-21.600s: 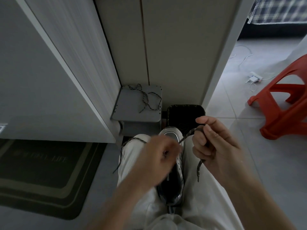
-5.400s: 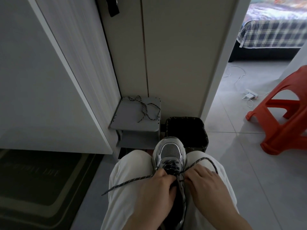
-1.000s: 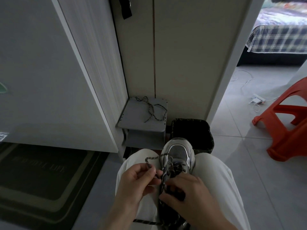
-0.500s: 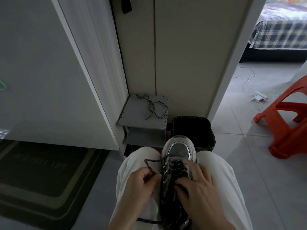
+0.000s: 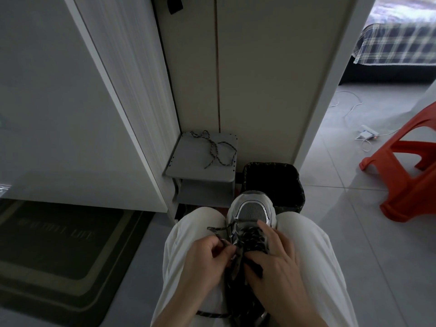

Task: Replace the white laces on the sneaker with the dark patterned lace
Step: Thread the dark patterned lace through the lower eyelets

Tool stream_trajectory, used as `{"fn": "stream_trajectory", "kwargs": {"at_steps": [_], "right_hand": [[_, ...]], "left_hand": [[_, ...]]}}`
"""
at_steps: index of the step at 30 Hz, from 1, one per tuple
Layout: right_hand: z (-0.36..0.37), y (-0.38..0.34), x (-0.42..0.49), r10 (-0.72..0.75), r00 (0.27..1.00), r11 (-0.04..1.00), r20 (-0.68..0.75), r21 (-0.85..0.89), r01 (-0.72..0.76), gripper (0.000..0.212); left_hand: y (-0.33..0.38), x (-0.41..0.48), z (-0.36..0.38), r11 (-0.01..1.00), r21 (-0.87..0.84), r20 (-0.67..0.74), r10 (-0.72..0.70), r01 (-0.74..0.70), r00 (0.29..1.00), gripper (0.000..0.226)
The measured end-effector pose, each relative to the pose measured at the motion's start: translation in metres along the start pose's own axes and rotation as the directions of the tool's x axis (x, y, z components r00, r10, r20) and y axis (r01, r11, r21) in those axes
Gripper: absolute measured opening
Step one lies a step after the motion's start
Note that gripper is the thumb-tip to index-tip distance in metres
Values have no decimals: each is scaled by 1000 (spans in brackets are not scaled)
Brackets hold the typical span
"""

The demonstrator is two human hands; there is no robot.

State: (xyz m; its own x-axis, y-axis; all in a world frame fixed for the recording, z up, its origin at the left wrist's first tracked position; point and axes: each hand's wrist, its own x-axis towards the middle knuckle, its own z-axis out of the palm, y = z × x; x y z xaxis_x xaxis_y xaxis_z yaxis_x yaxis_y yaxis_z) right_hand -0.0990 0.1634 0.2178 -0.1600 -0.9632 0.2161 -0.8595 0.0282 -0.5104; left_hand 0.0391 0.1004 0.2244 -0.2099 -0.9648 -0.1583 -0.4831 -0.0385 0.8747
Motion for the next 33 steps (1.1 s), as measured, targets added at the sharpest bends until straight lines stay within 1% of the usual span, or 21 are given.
{"fn": "stream_trajectory", "kwargs": {"at_steps": [3,9,12,13,15,17,19,20,22,23,25,27,29,30,31,33], "right_hand": [[3,1,2,4,1000,1000,-13,-9,-4,15],[2,2,6,-14,1000,999,-28,-33,13,21],[1,3,7,-27,999,999,-26,-34,26,22],[1,2,7,-29,999,999,-26,-27,28,21],[2,4,6,-26,999,1000,-44,-4,26,23],[0,4,5,-17,996,999,-84,29,19,24],[-3,4,1,-20,992,998,-126,50,26,25],[-5,4,-1,-26,987,998,-160,51,35,24],[-13,3,-7,-37,966,996,-257,69,57,12],[-18,4,-10,-31,954,995,-298,83,59,11],[-31,14,-17,21,928,993,-371,112,22,19],[-45,36,-25,136,897,986,-420,143,-82,24],[-57,60,-30,261,877,963,-403,168,-210,28],[-60,69,-32,314,879,948,-359,172,-268,24],[-60,74,-33,350,880,935,-322,176,-308,16],[-58,75,-30,392,879,917,-272,186,-352,34]], "left_hand": [[-1,0,-2,995,96,20,20,-22,1000,15],[7,-1,2,982,175,52,55,-63,997,14],[10,-1,2,975,212,98,40,-60,994,15],[9,-2,1,981,190,136,19,-45,991,17],[5,-7,0,988,153,235,-13,-24,972,36],[1,-11,0,968,239,273,15,-83,962,47],[-1,-14,1,930,329,223,89,-161,971,40],[-1,-15,2,927,333,185,114,-171,976,33],[-2,-17,4,942,300,109,122,-149,987,22],[-3,-18,5,947,292,80,118,-137,990,18],[-4,-18,5,953,277,40,117,-124,992,16],[-4,-18,6,967,222,6,131,-129,991,17],[-1,-16,8,971,186,-39,157,-147,987,20],[1,-15,9,968,194,-60,171,-157,983,26],[2,-14,11,963,210,-73,190,-171,979,33],[5,-11,12,948,246,-90,231,-203,969,39]]}}
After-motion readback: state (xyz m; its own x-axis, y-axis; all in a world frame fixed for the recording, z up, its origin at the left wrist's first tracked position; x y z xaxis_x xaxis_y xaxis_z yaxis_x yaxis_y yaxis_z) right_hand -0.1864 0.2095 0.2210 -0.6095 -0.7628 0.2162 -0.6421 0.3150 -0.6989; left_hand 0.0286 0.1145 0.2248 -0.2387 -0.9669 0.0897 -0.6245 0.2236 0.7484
